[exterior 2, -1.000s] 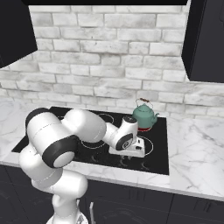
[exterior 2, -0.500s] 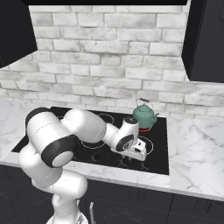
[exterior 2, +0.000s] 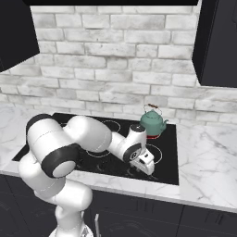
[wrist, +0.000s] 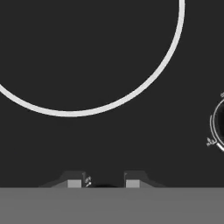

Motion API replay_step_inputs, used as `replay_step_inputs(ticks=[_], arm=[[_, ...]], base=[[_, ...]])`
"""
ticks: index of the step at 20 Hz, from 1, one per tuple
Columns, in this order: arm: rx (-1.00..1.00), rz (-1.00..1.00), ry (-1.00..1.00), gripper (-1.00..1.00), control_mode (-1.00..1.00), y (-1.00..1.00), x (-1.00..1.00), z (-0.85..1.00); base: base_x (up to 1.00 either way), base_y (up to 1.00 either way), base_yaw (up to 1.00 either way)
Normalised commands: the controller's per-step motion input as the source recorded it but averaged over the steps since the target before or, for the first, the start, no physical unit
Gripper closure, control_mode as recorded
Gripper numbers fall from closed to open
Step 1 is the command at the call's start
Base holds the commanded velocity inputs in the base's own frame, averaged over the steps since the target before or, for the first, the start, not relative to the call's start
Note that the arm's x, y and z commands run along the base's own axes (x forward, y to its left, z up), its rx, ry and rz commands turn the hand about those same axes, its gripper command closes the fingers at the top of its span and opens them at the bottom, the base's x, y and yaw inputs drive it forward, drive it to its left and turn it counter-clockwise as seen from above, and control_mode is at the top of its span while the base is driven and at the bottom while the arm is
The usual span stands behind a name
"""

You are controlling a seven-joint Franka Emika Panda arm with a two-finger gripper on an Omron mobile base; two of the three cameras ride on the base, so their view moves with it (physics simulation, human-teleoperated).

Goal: Lower the heat of the kettle.

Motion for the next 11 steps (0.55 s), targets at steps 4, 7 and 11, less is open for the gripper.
replay_step_inputs(ticks=[4,7,11], arm=[[0.00,-0.36,0.00,1.00,-1.00,0.00,-0.42,-0.08],[0.00,-0.35,0.00,1.00,-1.00,0.00,-0.42,-0.10],[0.00,-0.35,0.00,1.00,-1.00,0.00,-0.42,-0.07]], base=[[0.00,0.00,0.00],[0.00,0.00,0.00],[0.00,0.00,0.00]])
